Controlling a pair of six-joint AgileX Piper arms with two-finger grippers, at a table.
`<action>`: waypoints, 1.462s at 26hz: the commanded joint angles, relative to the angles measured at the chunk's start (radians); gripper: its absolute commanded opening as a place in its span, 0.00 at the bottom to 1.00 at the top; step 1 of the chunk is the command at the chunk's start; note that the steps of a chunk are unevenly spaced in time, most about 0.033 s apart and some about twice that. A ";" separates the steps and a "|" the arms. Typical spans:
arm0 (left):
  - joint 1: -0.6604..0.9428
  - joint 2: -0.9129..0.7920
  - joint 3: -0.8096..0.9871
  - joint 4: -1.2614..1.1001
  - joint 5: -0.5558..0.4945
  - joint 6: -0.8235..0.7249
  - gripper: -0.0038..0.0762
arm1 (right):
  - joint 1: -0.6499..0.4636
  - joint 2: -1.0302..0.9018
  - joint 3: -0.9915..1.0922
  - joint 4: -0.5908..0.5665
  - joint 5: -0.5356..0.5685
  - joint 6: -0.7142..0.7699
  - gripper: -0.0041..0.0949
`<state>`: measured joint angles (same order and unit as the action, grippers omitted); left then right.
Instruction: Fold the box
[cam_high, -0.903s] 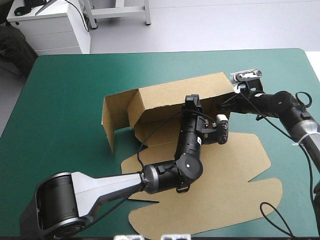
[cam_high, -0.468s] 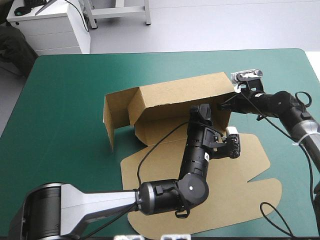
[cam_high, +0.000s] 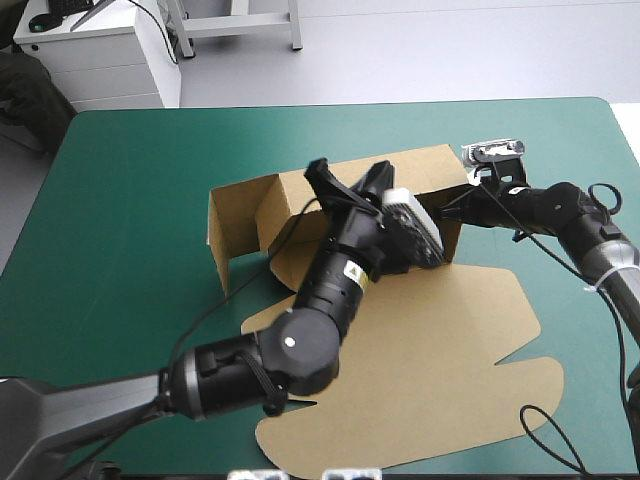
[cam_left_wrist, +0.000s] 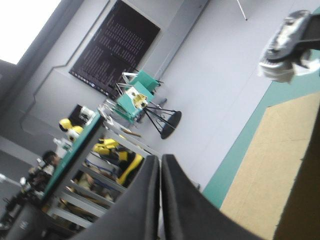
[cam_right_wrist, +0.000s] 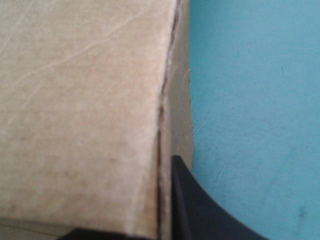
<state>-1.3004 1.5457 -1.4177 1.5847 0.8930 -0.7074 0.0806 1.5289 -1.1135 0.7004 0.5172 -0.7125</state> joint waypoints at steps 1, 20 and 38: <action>0.090 -0.093 -0.087 -0.095 -0.049 0.013 0.04 | 0.005 -0.018 -0.021 0.004 -0.010 0.031 0.04; 0.724 -0.152 -0.176 -0.754 -0.203 0.356 0.05 | 0.008 -0.051 -0.203 -0.247 0.175 0.281 0.04; 1.320 -0.148 -0.164 -1.707 -0.176 0.820 0.05 | 0.096 -0.077 -0.403 -0.393 0.711 0.592 0.04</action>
<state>-0.0027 1.4348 -1.5592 -0.0517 0.7634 0.0845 0.1765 1.5040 -1.4833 0.2997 1.1679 -0.1424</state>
